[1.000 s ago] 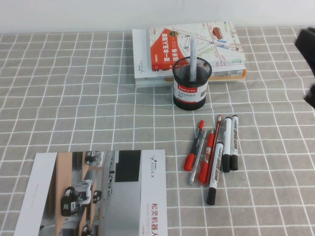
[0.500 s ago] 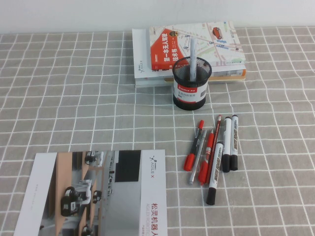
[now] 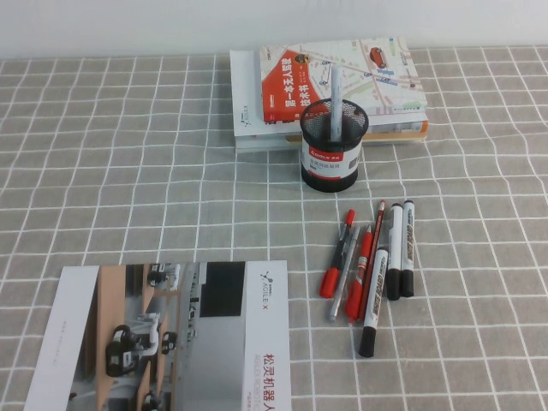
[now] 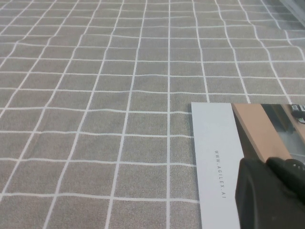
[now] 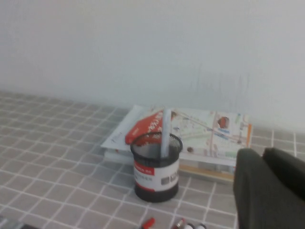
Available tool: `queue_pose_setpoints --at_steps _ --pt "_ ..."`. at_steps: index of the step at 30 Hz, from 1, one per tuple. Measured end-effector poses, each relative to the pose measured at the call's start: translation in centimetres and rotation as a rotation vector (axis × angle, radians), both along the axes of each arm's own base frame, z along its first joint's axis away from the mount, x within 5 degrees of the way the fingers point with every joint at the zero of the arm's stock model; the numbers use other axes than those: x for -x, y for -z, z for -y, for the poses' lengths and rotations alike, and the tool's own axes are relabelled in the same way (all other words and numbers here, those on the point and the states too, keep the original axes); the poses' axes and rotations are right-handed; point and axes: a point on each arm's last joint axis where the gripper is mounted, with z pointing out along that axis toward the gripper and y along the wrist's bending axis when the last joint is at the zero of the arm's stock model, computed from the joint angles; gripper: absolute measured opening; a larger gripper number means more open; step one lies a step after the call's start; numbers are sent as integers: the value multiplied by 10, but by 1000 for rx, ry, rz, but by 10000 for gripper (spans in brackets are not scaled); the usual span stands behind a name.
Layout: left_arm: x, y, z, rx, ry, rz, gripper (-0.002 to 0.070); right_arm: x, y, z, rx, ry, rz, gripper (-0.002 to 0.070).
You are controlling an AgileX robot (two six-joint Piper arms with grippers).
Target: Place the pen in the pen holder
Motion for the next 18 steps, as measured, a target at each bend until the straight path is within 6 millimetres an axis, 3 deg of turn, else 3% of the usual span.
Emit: queue_pose_setpoints --at_steps 11,18 --pt "0 0 0 0 0 0 -3 2 26 17 127 165 -225 -13" --pt "0 0 0 -1 0 0 -3 23 60 34 86 247 -163 -12"
